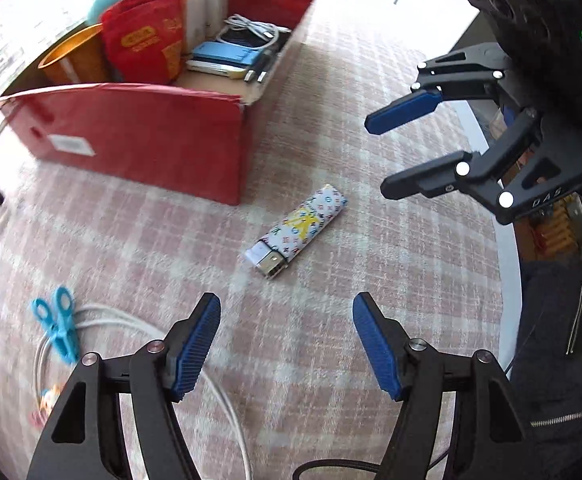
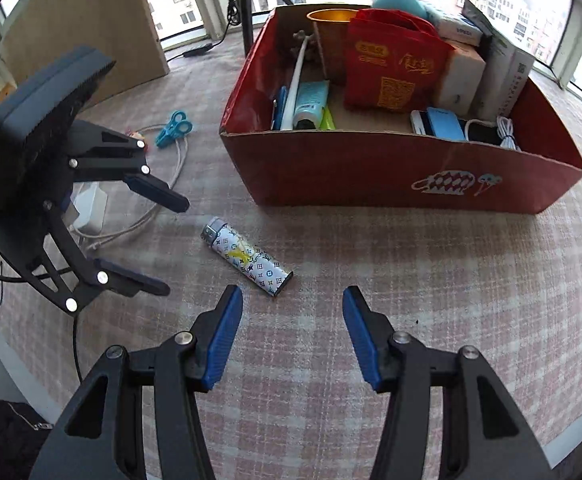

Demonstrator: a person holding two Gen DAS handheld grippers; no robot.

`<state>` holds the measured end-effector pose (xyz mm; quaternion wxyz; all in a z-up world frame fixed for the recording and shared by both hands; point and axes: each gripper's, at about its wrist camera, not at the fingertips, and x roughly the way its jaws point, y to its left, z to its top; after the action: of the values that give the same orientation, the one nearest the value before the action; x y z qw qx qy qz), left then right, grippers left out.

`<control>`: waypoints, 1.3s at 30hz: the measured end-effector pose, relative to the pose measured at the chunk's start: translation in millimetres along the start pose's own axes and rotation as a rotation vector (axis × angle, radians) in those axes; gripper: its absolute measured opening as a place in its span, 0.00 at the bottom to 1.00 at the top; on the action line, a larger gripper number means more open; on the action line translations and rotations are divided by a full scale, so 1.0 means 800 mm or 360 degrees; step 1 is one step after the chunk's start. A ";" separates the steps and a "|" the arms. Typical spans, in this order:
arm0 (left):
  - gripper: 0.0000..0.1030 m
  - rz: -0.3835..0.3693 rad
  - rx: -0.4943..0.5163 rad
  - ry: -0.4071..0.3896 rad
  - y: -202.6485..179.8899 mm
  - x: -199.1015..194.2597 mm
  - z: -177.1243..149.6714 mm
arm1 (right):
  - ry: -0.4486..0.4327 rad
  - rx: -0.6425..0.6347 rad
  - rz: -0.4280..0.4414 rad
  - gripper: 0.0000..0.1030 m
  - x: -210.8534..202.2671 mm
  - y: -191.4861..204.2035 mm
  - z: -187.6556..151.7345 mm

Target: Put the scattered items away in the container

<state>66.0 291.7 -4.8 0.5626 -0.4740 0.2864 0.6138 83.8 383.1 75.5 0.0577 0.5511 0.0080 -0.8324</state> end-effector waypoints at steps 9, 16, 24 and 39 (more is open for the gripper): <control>0.67 0.0283 -0.0620 -0.0166 0.049 -0.164 -0.143 | 0.0186 -0.0611 0.0055 0.50 0.053 0.040 0.033; 0.68 0.0336 -0.0929 -0.0275 0.100 -0.234 -0.206 | 0.0313 -0.0648 0.0102 0.27 0.074 0.048 0.047; 0.68 0.0275 -0.0926 -0.0353 0.087 -0.222 -0.186 | 0.0338 -0.0328 0.0264 0.22 0.066 0.022 0.049; 0.68 0.0336 -0.0897 -0.0379 0.078 -0.239 -0.157 | -0.0042 0.0325 0.0447 0.22 -0.081 -0.055 0.013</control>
<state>22.7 87.7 108.1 0.3719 -0.5038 0.0849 0.7751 94.6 431.6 137.2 0.1173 0.5387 -0.1544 -0.8199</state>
